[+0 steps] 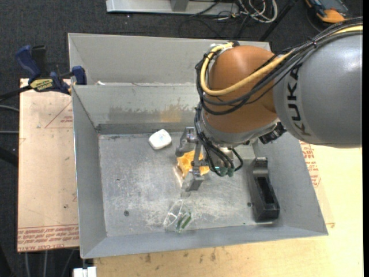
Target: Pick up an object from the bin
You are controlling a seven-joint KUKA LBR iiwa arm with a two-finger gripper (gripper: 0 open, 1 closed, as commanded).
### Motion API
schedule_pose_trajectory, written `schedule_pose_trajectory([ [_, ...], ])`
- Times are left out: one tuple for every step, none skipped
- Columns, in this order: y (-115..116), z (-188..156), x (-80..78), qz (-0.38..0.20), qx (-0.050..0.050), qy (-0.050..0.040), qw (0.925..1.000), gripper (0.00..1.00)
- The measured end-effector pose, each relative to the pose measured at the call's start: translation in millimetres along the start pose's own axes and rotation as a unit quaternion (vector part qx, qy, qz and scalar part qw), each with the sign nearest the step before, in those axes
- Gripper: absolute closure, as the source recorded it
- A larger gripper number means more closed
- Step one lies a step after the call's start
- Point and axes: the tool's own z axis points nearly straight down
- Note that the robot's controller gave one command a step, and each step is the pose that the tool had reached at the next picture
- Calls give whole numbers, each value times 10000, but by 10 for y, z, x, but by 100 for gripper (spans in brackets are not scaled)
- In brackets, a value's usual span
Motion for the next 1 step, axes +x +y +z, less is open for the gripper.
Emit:
schedule_pose_trajectory([
  [-161, 357, -89, -326, -6, -32, 9995, 0],
])
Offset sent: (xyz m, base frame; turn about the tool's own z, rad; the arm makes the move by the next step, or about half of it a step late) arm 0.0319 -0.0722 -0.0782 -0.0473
